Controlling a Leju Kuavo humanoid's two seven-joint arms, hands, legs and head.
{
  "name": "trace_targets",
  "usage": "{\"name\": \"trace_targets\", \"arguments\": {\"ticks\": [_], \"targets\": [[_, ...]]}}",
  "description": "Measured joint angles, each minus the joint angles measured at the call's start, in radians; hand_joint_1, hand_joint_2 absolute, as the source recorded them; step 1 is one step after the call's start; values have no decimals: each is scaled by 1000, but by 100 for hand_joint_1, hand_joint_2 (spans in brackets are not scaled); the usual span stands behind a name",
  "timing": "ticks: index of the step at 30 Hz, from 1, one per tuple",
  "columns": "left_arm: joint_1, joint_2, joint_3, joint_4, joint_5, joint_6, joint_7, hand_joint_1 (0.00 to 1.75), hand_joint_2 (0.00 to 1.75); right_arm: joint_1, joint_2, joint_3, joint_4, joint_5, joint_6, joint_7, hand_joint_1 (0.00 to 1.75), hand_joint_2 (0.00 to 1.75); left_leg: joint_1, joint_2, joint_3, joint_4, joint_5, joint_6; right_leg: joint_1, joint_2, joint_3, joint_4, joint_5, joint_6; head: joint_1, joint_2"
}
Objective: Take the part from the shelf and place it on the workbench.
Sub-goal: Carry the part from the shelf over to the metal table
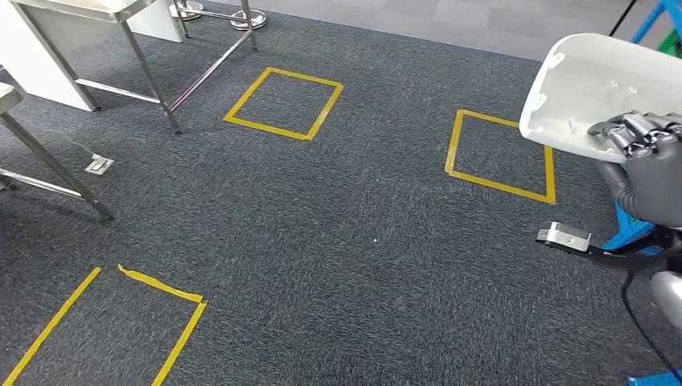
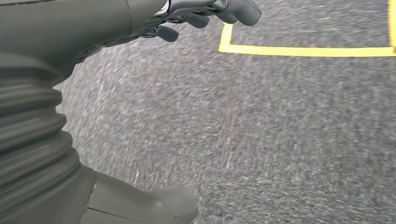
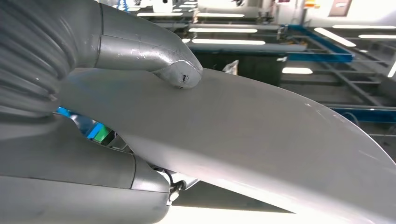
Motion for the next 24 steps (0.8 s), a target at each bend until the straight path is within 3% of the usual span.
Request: {"name": "trace_targets", "arguments": {"ticks": [2, 3, 5, 6, 8, 9, 10, 12, 14, 15, 16, 17, 19, 20, 21, 23, 24], "targets": [[3, 0, 0, 1, -10, -6, 0, 0, 175, -4, -20, -2, -1, -26, 19, -1, 175, 175, 3, -31, -3, 11, -4, -6, -6, 20, 45, -111, 70, 2, 0, 0], [3, 1, 0, 1, -14, -11, -3, 0, 175, -6, -31, -3, -3, -39, 25, -2, 175, 175, 4, -47, -7, 17, -6, -12, -10, 49, 74, -175, 93, 5, 1, 0], [2, 3, 0, 1, -19, -22, -14, 0, 175, -7, -47, -5, -9, -50, 30, 3, 175, 175, 5, -75, -19, 24, -6, -27, -14, 90, 104, -246, 109, 2, 2, 0], [2, 4, 0, 1, -19, -30, -21, 0, 175, -6, -48, -4, -11, -47, 27, 9, 175, 175, 6, -88, -25, 23, -2, -35, -11, 92, 106, -248, 106, -3, 2, 0], [4, 6, 0, 1, -19, -43, -33, 0, 175, -2, -48, -1, -16, -32, 10, 22, 175, 175, 9, -105, -34, 19, 4, -49, -11, 62, 108, -251, 111, -20, 2, 0], [5, 5, 0, 1, -18, -46, -37, 0, 175, 2, -46, 0, -18, -23, 0, 27, 175, 175, 7, -88, -42, 28, -3, -54, -12, 47, 112, -255, 113, -28, 0, 0], [4, 5, 0, 1, -17, -49, -39, 0, 175, 8, -44, 1, -21, -18, -9, 28, 175, 175, 5, -55, -56, 57, -22, -57, -12, 32, 113, -258, 115, -36, -3, 0], [2, 2, 0, 2, -12, -51, -42, 0, 175, 16, -43, 1, -24, -16, -14, 22, 175, 175, 2, 22, -109, 172, -88, -62, -5, 2, 114, -261, 115, -46, -9, 0], [1, 0, 0, 3, -7, -61, -46, 0, 175, 11, -43, 5, -24, -19, -7, 11, 175, 175, 4, 48, -158, 282, -131, -64, 0, -28, 114, -260, 113, -49, -9, 0], [1, -1, 0, 3, -5, -70, -48, 0, 175, 4, -43, 8, -23, -22, -1, 8, 175, 175, 4, 50, -160, 292, -126, -63, 2, -42, 114, -259, 113, -50, -9, 0], [1, -1, 0, 3, -2, -80, -51, 0, 175, -6, -43, 12, -22, -24, 3, 6, 175, 175, 4, 53, -142, 263, -105, -61, 3, -55, 115, -259, 112, -50, -9, 0], [1, -1, 0, 4, 1, -89, -53, 0, 175, -17, -43, 16, -21, -27, 6, 5, 175, 175, 2, 65, -105, 199, -73, -56, 4, -69, 117, -258, 110, -49, -9, 0], [0, 0, 0, 3, 8, -99, -60, 0, 175, -35, -44, 23, -21, -32, 9, 4, 175, 175, -6, 107, -33, 67, -29, -41, 8, -94, 122, -257, 105, -43, -8, 0], [-1, 1, 0, 3, 10, -101, -63, 0, 175, -43, -45, 25, -21, -34, 11, 4, 175, 175, -10, 121, -14, 29, -19, -33, 10, -106, 125, -257, 104, -38, -8, 0], [-1, 2, 1, 3, 12, -102, -64, 0, 175, -48, -47, 28, -20, -36, 14, 4, 175, 175, -14, 123, -11, 18, -20, -25, 11, -117, 126, -259, 103, -33, -8, 0], [2, 2, 1, 3, 13, -102, -65, 0, 175, -57, -52, 31, -20, -40, 18, 4, 175, 175, -12, 96, -11, 11, -11, -15, 10, -133, 132, -263, 101, -21, -8, 0], [5, 2, 1, 3, 14, -102, -65, 0, 175, -60, -54, 32, -19, -42, 19, 3, 175, 175, -9, 83, -8, 4, -7, -10, 7, -119, 133, -260, 96, -15, -7, 0]]}}
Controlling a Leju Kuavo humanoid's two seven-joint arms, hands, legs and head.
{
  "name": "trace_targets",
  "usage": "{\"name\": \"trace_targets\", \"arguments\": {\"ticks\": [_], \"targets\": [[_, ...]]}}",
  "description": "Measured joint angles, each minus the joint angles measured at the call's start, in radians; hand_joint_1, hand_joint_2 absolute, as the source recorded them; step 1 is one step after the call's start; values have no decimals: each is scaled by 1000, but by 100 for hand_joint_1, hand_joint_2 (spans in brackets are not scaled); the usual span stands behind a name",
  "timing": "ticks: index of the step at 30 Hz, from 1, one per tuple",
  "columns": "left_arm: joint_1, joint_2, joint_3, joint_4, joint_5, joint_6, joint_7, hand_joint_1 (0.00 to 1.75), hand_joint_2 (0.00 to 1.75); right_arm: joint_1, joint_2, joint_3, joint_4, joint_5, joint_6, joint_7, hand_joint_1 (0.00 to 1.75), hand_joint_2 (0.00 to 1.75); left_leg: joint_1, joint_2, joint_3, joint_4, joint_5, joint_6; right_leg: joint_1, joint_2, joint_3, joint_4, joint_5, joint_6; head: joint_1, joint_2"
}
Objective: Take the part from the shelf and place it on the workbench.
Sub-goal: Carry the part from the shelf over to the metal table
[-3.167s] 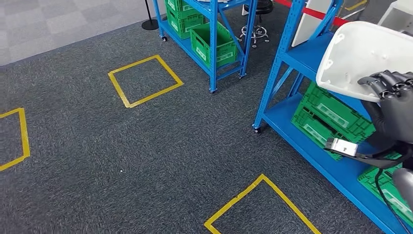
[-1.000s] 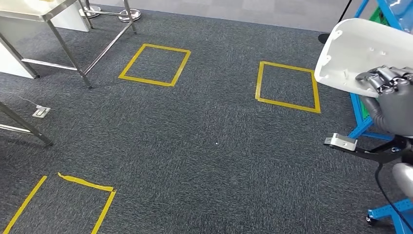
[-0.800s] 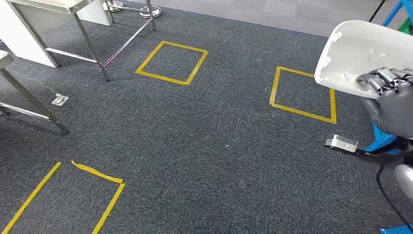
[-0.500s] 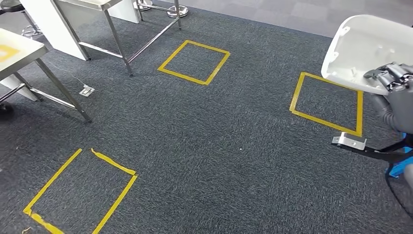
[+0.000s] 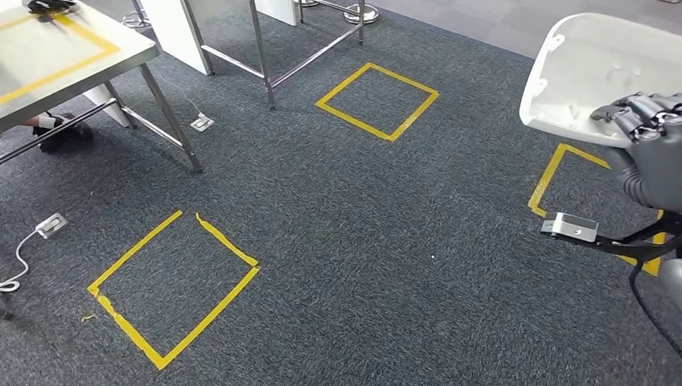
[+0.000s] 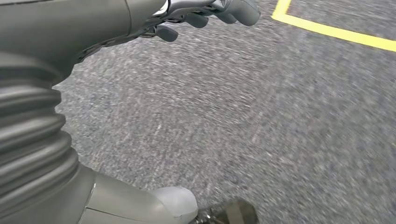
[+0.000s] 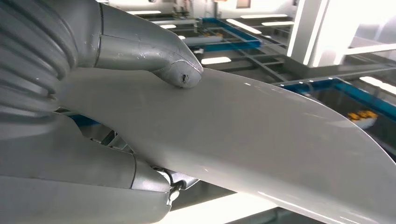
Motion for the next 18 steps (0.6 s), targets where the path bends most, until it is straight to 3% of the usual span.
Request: {"name": "trace_targets", "arguments": {"ticks": [2, 3, 5, 6, 8, 10, 12, 14, 16, 18], "targets": [[2, 1, 2, 0, 3, 0, 0, 0, 175, -7, -5, 2, 4, -5, -1, -1, 175, 175, 8, -22, 8, -11, 8, 7, -4, 61, -25, 57, -36, 10, 2, 0], [2, 2, 4, 0, 5, 0, 0, 0, 175, -8, -6, 3, 7, -6, -2, -2, 175, 175, 9, -34, 8, -11, 10, 9, -6, 93, -55, 116, -63, 13, 4, 0], [2, 2, 9, 0, 7, 1, -1, 0, 175, -4, -7, 10, 15, -1, -3, -1, 175, 175, 10, -61, 7, -9, 10, 11, -7, 116, -119, 231, -101, 18, 5, 0], [4, 2, 12, 0, 7, 2, 0, 0, 175, -1, -6, 14, 18, 4, -4, 1, 175, 175, 11, -75, 6, -6, 10, 11, -8, 117, -135, 253, -95, 19, 6, 0], [5, 2, 15, 1, 3, 0, 6, 0, 175, 1, -5, 20, 22, 14, -8, 9, 175, 175, 13, -104, 4, 2, 8, 7, -13, 126, -108, 179, -34, 22, 6, 0], [3, 3, 15, 0, 0, -6, 15, 0, 175, 4, -5, 21, 22, 21, -10, 15, 175, 175, 15, -133, -2, 12, 5, -3, -22, 169, -54, 58, 14, 24, 6, 0], [2, 4, 16, 0, -1, -14, 20, 0, 175, 3, -5, 23, 22, 23, -7, 15, 175, 175, 15, -157, -15, 16, 6, -17, -23, 195, -32, 10, 19, 20, 8, 0], [5, 4, 17, 0, -1, -25, 20, 0, 175, -8, 0, 29, 22, 35, -3, 18, 175, 175, 16, -175, -26, 11, 12, -32, -20, 173, -32, 8, 23, 6, 8, 0], [8, 6, 19, 1, -2, -33, 18, 0, 175, -19, 25, 40, 22, 81, -12, 35, 175, 175, 16, -137, -36, 28, 1, -43, -19, 149, -28, 0, 28, -12, 6, 0], [6, 6, 22, 1, -2, -37, 17, 0, 175, -12, 71, 57, 21, 155, -25, 61, 175, 175, 14, -65, -77, 120, -55, -49, -15, 122, -24, -6, 30, -25, 4, 0]]}}
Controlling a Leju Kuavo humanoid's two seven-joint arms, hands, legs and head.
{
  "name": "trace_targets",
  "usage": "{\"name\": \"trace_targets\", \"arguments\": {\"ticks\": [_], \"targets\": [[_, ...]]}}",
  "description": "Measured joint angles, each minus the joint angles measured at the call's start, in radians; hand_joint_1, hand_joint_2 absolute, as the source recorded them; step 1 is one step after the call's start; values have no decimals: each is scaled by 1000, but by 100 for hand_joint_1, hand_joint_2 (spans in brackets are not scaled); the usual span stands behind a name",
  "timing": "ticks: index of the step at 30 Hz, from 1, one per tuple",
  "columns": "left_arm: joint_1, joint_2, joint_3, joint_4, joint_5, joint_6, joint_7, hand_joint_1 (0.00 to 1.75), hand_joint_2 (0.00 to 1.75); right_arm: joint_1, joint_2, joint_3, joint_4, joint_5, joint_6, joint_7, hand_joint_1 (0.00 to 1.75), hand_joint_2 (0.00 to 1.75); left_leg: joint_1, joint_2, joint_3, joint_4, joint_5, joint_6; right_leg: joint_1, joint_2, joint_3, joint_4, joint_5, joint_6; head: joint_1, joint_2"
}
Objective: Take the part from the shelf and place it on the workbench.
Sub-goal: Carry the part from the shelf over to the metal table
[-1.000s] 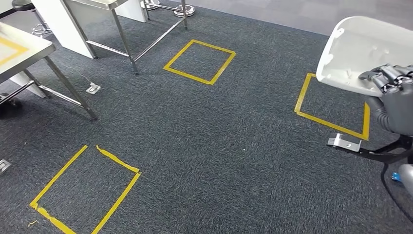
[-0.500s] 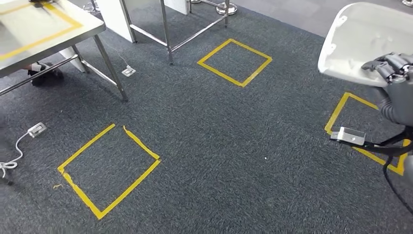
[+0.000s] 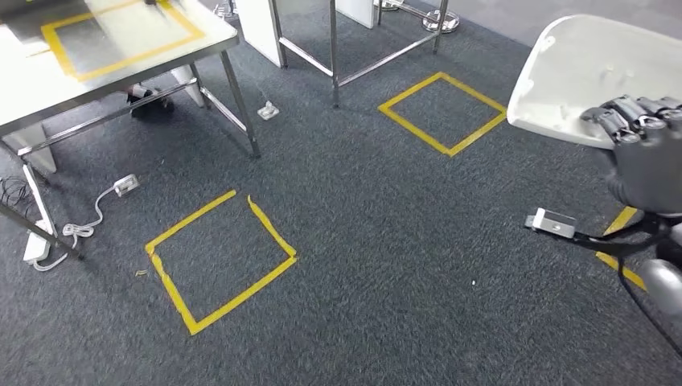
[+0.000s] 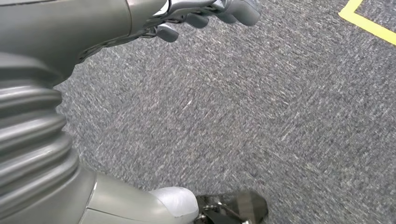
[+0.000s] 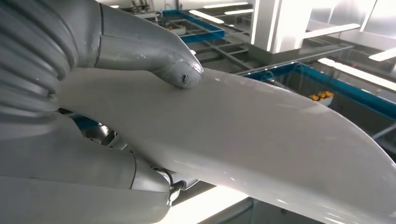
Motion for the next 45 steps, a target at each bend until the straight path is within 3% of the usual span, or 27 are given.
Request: {"name": "trace_targets", "arguments": {"ticks": [2, 3, 4, 5, 7, 9, 11, 12, 14, 16, 18, 19, 21, 23, 25, 27, 28, 29, 31, 32, 34, 35, 36, 37, 39, 43, 45], "targets": [[-2, 0, 2, 0, 1, 0, -2, 0, 175, 13, 44, 17, 0, 53, -4, 14, 175, 175, 1, 26, -61, 127, -61, -3, 4, -28, -1, 0, -1, -6, -1, 0], [-1, 1, 3, 0, 2, 2, -3, 0, 175, 17, 62, 24, 0, 65, -2, 17, 175, 175, 1, 29, -77, 162, -70, -4, 6, -42, -1, 0, -2, -6, -1, 0], [1, 2, 4, 0, 4, 4, -5, 0, 175, 18, 77, 30, 0, 73, 1, 17, 175, 175, 1, 31, -73, 160, -59, -3, 7, -55, -1, 1, -3, -6, -1, 0], [3, 3, 6, 0, 6, 7, -7, 0, 175, 18, 90, 35, 0, 77, 4, 16, 175, 175, 0, 38, -48, 116, -32, 0, 7, -70, 1, 1, -4, -5, -1, 0], [3, 5, 11, 0, 9, 11, -8, 0, 175, 12, 108, 41, 1, 80, 11, 9, 175, 175, -6, 80, 31, -24, 26, 11, 11, -97, 6, 3, -9, 1, -1, 0], [2, 7, 15, -1, 10, 15, -7, 0, 175, -7, 122, 46, 8, 80, 19, -4, 175, 175, -13, 109, 71, -103, 48, 26, 16, -121, 10, 4, -13, 11, 0, 0], [4, 7, 20, 0, 10, 16, -6, 0, 175, -38, 139, 52, 27, 80, 27, -14, 175, 175, -16, 92, 69, -113, 52, 38, 17, -144, 16, 0, -14, 22, 1, 0], [5, 7, 22, 0, 9, 17, -6, 0, 175, -57, 149, 56, 40, 83, 29, -19, 175, 175, -13, 79, 70, -117, 56, 43, 15, -141, 18, 1, -16, 28, 1, 0], [6, 8, 26, -1, 9, 20, -7, 0, 175, -92, 174, 67, 69, 96, 27, -26, 175, 175, -6, 55, 76, -126, 64, 53, 10, -89, 5, 38, -44, 38, 3, 0], [2, 9, 28, -1, 8, 25, -8, 0, 175, -115, 200, 77, 103, 113, 25, -30, 175, 175, -1, 31, 76, -128, 68, 59, 7, -24, -49, 154, -103, 44, 6, 0], [0, 10, 28, -1, 5, 27, -8, 0, 175, -124, 223, 89, 132, 121, 25, -29, 175, 175, -1, 0, 73, -125, 69, 60, 7, -6, -107, 263, -136, 45, 8, 0], [1, 10, 29, -1, 5, 28, -8, 0, 175, -127, 232, 94, 142, 123, 24, -30, 175, 175, -1, -16, 72, -122, 69, 60, 7, -4, -115, 270, -125, 45, 8, 0], [3, 9, 30, -1, 5, 30, -8, 0, 175, -141, 244, 101, 157, 124, 24, -31, 175, 175, -1, -50, 71, -114, 67, 57, 6, 8, -77, 174, -57, 40, 8, 0], [2, 8, 33, 0, 10, 35, -10, 0, 175, -169, 256, 106, 176, 126, 24, -39, 175, 175, 1, -78, 65, -107, 67, 48, 1, 62, -24, 54, -12, 35, 8, 0], [1, 8, 42, -1, 23, 38, -18, 0, 175, -209, 277, 118, 205, 131, 26, -49, 175, 175, 6, -101, 53, -106, 71, 31, 2, 98, -8, 14, -10, 30, 7, 0], [1, 10, 54, -1, 36, 39, -24, 0, 175, -248, 304, 135, 234, 135, 27, -55, 175, 175, 10, -123, 44, -112, 79, 14, 4, 80, -7, 7, -5, 19, 7, 0], [2, 10, 59, -1, 40, 39, -24, 0, 175, -265, 317, 143, 244, 137, 27, -55, 175, 175, 9, -112, 41, -109, 78, 8, 3, 67, -4, 3, -2, 12, 6, 0], [2, 10, 63, -1, 42, 39, -24, 0, 175, -280, 328, 149, 252, 139, 27, -56, 175, 175, 6, -86, 31, -94, 68, 2, 1, 54, -1, -3, 1, 4, 3, 0], [0, 9, 68, 0, 42, 39, -23, 0, 175, -299, 339, 159, 268, 141, 27, -55, 175, 175, 2, -6, -18, 3, 14, -6, 4, 26, 4, -9, 3, -6, -4, 0], [-1, 8, 69, 0, 42, 39, -22, 0, 175, -306, 342, 163, 277, 142, 28, -54, 175, 175, 4, 18, -52, 72, -18, -9, 6, 14, 4, -9, 2, -9, -6, 0], [1, 8, 73, 0, 42, 39, -18, 0, 175, -315, 346, 169, 295, 142, 30, -46, 175, 175, 7, 32, -95, 162, -46, -14, 9, -8, 4, -8, 1, -10, -6, 0], [2, 7, 75, 0, 42, 39, -16, 0, 175, -318, 348, 172, 303, 142, 31, -42, 175, 175, 7, 33, -88, 153, -32, -15, 9, -15, 4, -8, 0, -10, -6, 0], [3, 8, 76, 0, 42, 39, -14, 0, 175, -323, 350, 175, 309, 142, 31, -38, 175, 175, 8, 34, -60, 104, -3, -14, 9, -21, 5, -7, -1, -9, -6, 0], [3, 8, 77, 0, 42, 39, -14, 0, 175, -328, 351, 177, 313, 142, 32, -36, 175, 175, 8, 36, -19, 30, 30, -12, 9, -26, 6, -6, -2, -7, -6, 0], [3, 8, 78, 0, 42, 39, -13, 0, 175, -340, 355, 181, 320, 142, 32, -32, 175, 175, 5, 40, 48, -88, 68, 0, 14, -31, 6, -3, -6, 1, -6, 0], [6, 5, 78, 0, 42, 37, -12, 0, 175, -347, 357, 187, 335, 131, 29, -23, 175, 175, 4, 39, 65, -119, 73, 13, 20, -30, 8, -4, -7, -4, -5, 0], [7, 6, 79, 0, 42, 35, -9, 0, 175, -347, 356, 187, 342, 122, 27, -17, 175, 175, 3, 39, 64, -118, 71, 18, 20, -30, 11, -10, -4, 0, -5, 0]]}}
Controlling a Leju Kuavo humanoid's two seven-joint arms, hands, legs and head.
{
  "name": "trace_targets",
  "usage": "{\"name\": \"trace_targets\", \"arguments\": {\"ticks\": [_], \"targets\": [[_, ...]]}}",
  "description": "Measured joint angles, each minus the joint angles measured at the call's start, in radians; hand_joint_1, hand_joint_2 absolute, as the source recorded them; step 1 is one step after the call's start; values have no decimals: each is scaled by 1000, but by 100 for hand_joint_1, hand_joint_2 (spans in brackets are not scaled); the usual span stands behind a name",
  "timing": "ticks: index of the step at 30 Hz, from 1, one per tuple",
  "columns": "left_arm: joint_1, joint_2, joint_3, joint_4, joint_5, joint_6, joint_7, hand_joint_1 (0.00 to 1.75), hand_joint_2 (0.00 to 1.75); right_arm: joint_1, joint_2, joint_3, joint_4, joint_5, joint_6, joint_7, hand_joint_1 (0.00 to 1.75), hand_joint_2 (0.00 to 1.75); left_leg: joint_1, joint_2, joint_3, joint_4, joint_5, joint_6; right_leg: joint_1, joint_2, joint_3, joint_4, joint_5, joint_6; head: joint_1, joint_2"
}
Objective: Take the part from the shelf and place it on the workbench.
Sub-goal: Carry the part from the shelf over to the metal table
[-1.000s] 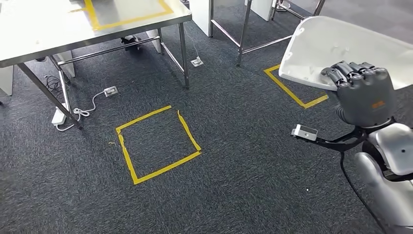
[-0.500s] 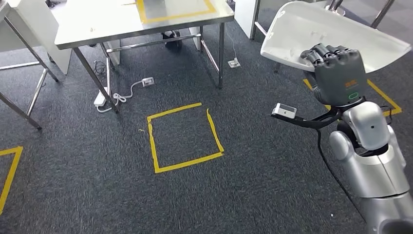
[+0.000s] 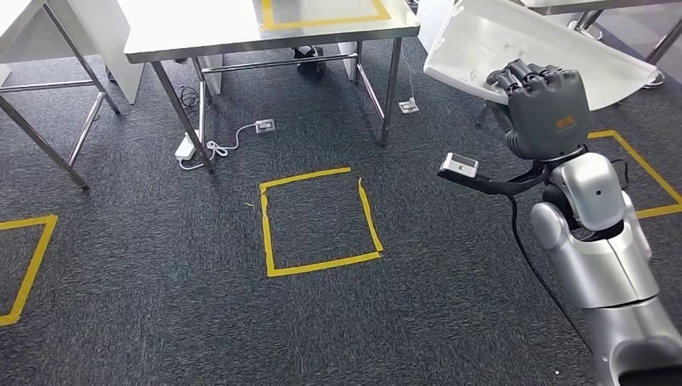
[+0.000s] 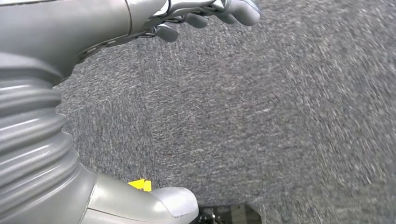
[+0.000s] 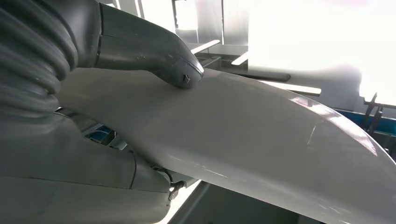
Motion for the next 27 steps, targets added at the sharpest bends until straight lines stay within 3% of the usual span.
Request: {"name": "trace_targets", "arguments": {"ticks": [5, 12, 14, 16, 18, 19, 20, 22, 24, 27], "targets": [[1, 4, 1, 0, -6, -11, -2, 0, 175, 0, -4, 0, 13, -11, -2, 5, 175, 175, -4, 1, -1, 3, -4, 9, -2, 0, 4, -11, 4, 17, 0, 0], [2, 4, 5, 0, -11, -20, -5, 0, 175, 1, -6, 6, 26, -11, 1, 4, 175, 175, -7, -1, 6, -10, -9, 38, -12, 1, 10, 1, 16, 47, 0, 0], [2, 1, 6, 0, -12, -19, -5, 0, 175, -9, -11, 8, 34, -17, 5, -3, 175, 175, -4, -2, 21, -19, -8, 48, -15, 11, -10, 49, -9, 48, 2, 0], [2, 0, 7, 0, -14, -19, -5, 0, 175, -22, -18, 12, 46, -26, 7, -10, 175, 175, -2, -4, 26, -20, -7, 51, -16, 23, -69, 158, -70, 52, 4, 0], [2, 0, 7, 0, -16, -19, -5, 0, 175, -26, -22, 17, 60, -32, 6, -13, 175, 175, -2, -6, 26, -18, -8, 48, -17, 28, -129, 257, -104, 60, 4, 0], [3, -1, 8, 0, -17, -19, -5, 0, 175, -25, -23, 20, 65, -33, 3, -13, 175, 175, -1, -7, 27, -16, -10, 45, -19, 28, -138, 260, -93, 61, 4, 0], [3, -2, 9, 0, -18, -19, -5, 0, 175, -25, -23, 23, 69, -33, 0, -12, 175, 175, 2, -9, 28, -13, -13, 41, -21, 28, -128, 223, -64, 61, 4, 0], [3, -4, 11, 0, -18, -19, -4, 0, 175, -25, -24, 26, 73, -33, -7, -9, 175, 175, 7, -12, 29, -3, -22, 27, -24, 29, -77, 94, 5, 61, 4, 0], [3, -3, 14, -1, -18, -19, -4, 0, 175, -24, -25, 29, 77, -33, -10, -9, 175, 175, 8, -14, 26, 4, -31, 9, -19, 31, -52, 22, 21, 50, 6, 0], [4, -2, 15, -1, -18, -19, -5, 0, 175, -20, -25, 32, 81, -33, -13, -8, 175, 175, 6, -13, 26, 13, -34, -14, -17, 32, -49, 19, 21, 19, 6, 0]]}}
